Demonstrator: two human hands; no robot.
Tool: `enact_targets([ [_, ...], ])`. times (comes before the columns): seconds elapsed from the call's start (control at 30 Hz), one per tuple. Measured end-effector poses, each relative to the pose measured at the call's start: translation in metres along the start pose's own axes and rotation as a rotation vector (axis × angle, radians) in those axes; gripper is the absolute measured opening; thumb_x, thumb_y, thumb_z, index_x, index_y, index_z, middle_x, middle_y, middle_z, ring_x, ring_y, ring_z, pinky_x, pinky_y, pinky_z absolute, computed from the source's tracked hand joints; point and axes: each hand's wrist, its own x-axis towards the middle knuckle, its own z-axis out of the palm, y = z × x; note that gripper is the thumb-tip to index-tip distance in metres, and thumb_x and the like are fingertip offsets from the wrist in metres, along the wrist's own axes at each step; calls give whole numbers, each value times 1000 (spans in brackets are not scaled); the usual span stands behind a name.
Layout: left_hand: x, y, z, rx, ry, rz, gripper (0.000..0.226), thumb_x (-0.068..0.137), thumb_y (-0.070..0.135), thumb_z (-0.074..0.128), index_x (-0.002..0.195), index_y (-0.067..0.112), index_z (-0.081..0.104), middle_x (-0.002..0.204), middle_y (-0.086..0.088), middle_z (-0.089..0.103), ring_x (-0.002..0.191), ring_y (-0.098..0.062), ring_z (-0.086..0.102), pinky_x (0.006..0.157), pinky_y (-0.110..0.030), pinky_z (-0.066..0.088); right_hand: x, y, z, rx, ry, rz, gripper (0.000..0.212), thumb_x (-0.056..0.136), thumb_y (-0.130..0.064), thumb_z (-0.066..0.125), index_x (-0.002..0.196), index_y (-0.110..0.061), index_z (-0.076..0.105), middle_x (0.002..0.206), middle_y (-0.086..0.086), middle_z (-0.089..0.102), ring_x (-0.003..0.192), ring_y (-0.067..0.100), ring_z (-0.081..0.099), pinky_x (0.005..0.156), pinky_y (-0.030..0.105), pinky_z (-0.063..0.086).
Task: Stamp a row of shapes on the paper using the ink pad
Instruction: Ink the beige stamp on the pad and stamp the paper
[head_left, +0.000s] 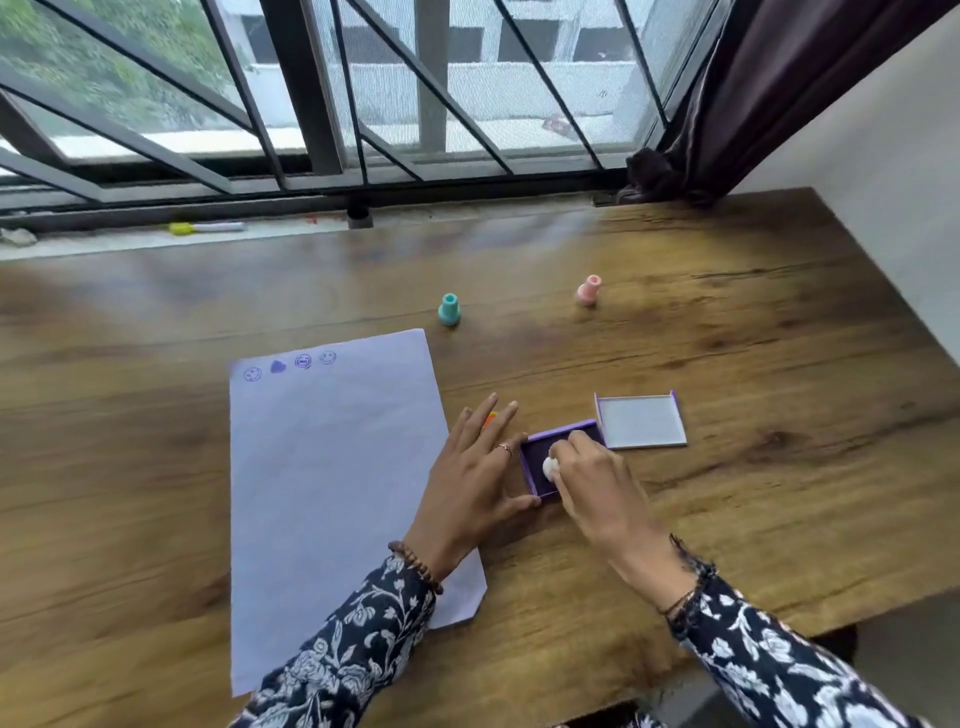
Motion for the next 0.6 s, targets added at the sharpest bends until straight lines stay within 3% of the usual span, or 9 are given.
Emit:
enact_targets([
  [0.1, 1, 1, -2, 15, -35, 11, 70, 73, 52, 65, 129, 14, 47, 154, -5, 22, 140, -13, -7, 118, -35, -2, 9, -5, -12, -33, -82, 10, 13, 91, -7, 42, 92, -8, 55, 101, 11, 59, 94, 29, 59, 70, 34, 42],
  [0.2, 4, 5, -11, 42, -82, 8, 72, 73, 49, 66, 132, 16, 41, 157, -3, 3, 142, -15, -11, 120, -39, -1, 21, -11, -28, -29, -203, 58, 11, 86, -8, 47, 89, -4, 57, 101, 16, 59, 98, 34, 58, 72, 36, 42],
  [0.27, -2, 3, -16, 62, -106, 23, 79, 72, 48, 67, 137, 17, 34, 157, -2, -8, 142, -15, -14, 118, -37, -5, 29, -15, -36, -10, -244, 124, 4, 82, -6, 52, 80, -8, 55, 87, 19, 56, 96, 35, 60, 67, 32, 38],
  [0.33, -15, -7, -24, 65, -92, 3, 86, 73, 48, 67, 142, 19, 24, 155, 1, -13, 140, -13, -18, 117, -33, -7, 36, -22, -39, 17, -201, 176, 11, 79, -5, 54, 71, -10, 48, 77, 17, 47, 92, 36, 60, 64, 31, 36],
  [0.43, -39, -38, -45, 70, -15, -95, 86, 78, 49, 61, 145, 21, 15, 150, 6, -14, 144, -16, -9, 114, -28, -11, 46, -52, -35, 187, -36, 173, 15, 80, -18, 61, 70, -11, 53, 79, 11, 57, 80, 31, 56, 59, 34, 37],
  [0.5, -55, -65, -63, 82, 35, -197, 83, 81, 50, 58, 145, 21, 15, 151, 6, -8, 142, -13, -9, 114, -27, -9, 57, -82, -27, 356, 41, 161, 13, 78, -24, 65, 72, -14, 59, 75, 0, 56, 72, 20, 52, 54, 28, 33],
  [0.6, -73, -103, -91, 69, 79, -314, 82, 80, 44, 63, 143, 15, 21, 155, -2, 11, 138, -12, -7, 115, -28, -3, 78, -125, -15, 558, 95, 166, 10, 76, -21, 61, 78, -12, 65, 81, 2, 66, 77, 20, 59, 61, 28, 37],
])
